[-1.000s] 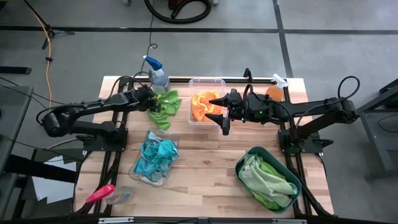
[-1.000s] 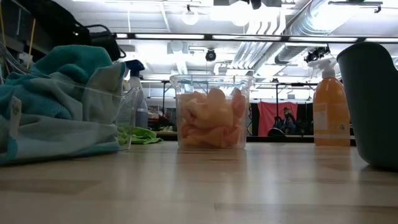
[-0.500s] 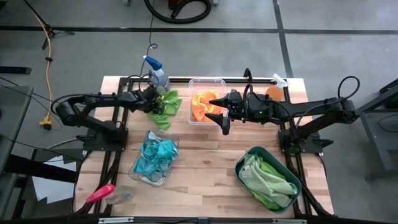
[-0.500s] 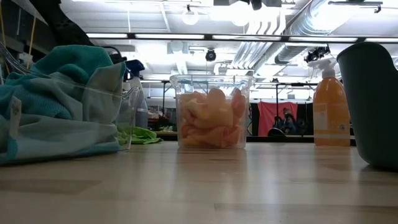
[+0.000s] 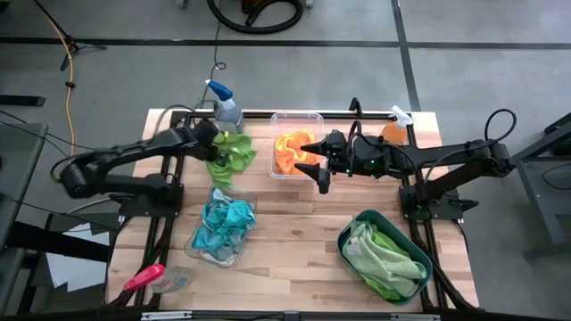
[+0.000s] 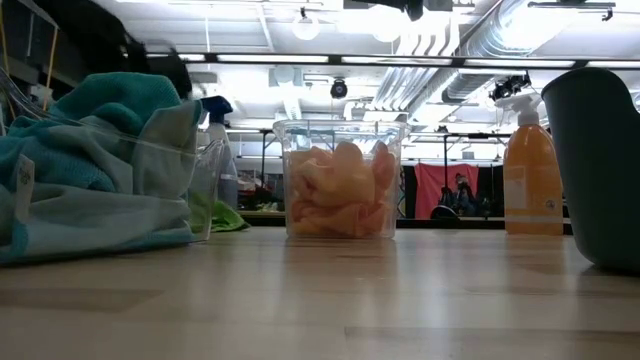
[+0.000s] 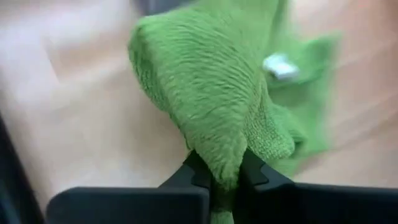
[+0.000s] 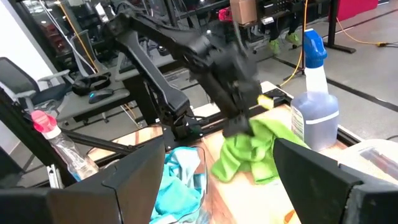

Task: Sort microfiber towel by color & place in baskets
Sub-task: Put the green microfiber towel into the green bin

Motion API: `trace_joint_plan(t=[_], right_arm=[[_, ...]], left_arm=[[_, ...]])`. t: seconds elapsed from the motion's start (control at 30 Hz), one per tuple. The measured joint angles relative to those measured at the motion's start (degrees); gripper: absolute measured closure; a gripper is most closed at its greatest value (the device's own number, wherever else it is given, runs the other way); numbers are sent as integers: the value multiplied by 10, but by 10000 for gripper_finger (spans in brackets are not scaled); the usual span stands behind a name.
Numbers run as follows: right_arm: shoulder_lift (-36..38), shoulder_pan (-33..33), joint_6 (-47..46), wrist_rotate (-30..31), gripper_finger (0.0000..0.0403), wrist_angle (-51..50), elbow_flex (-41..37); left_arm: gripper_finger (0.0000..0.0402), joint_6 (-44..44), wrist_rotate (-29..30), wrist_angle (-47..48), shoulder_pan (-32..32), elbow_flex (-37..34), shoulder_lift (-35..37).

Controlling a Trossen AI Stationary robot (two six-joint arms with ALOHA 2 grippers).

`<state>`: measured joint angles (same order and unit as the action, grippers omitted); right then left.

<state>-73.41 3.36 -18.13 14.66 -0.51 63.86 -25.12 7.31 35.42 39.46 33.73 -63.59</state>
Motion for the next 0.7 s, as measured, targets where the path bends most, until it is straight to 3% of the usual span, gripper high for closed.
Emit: trace_joint_plan(t=[0.37, 0.53, 0.7], right_arm=[[0, 0, 1, 0, 105, 3, 0], [0, 0, 1, 0, 105, 25, 0], [0, 0, 6, 0, 105, 74, 0]], left_arm=[[399, 135, -28, 37, -29, 205, 202], [399, 185, -28, -10, -70, 274, 228], [400, 188, -31, -73, -125, 289, 222]])
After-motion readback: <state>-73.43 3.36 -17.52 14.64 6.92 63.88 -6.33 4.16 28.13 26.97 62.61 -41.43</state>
